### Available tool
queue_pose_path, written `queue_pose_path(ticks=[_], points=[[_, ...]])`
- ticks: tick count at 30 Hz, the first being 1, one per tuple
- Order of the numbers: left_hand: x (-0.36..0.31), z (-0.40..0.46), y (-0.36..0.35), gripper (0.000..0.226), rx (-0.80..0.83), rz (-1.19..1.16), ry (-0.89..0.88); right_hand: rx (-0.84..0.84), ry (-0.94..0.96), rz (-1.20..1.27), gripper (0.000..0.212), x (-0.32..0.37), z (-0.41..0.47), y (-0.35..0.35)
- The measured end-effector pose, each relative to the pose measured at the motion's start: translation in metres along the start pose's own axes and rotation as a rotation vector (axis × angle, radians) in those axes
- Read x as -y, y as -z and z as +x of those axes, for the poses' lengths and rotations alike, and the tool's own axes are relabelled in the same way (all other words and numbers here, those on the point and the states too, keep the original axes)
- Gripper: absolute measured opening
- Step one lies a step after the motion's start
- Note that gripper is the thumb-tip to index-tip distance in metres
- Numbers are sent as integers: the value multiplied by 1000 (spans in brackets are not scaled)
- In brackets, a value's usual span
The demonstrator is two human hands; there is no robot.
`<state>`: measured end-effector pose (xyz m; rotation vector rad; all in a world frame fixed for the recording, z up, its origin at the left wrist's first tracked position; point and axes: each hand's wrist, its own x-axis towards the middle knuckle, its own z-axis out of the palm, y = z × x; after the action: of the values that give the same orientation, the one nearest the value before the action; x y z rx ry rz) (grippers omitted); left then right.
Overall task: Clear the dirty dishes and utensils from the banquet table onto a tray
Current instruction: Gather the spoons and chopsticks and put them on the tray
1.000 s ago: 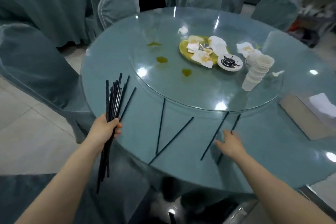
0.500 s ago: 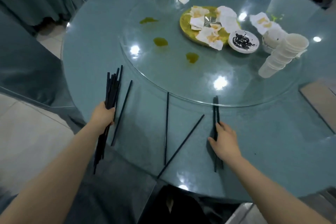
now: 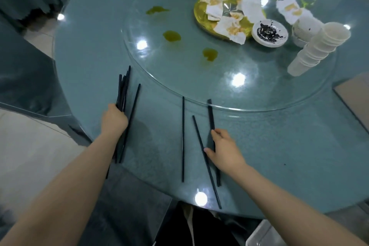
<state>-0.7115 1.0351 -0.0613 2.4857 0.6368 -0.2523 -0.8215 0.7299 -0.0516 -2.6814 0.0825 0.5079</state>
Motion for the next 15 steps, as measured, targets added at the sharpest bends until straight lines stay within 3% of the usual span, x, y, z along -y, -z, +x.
queue_pose_path(ticks=[6,10,15], points=[[-10,-16,-14,25,-8,93,-71,53,28,-11,80,18,4,-8],[-19,-30,-25,23,-15,144,-125,58,93,0,70,21,10,-12],[-20,-47,-37,25,21,221,-128,-19,39,86,55,25,16,-12]])
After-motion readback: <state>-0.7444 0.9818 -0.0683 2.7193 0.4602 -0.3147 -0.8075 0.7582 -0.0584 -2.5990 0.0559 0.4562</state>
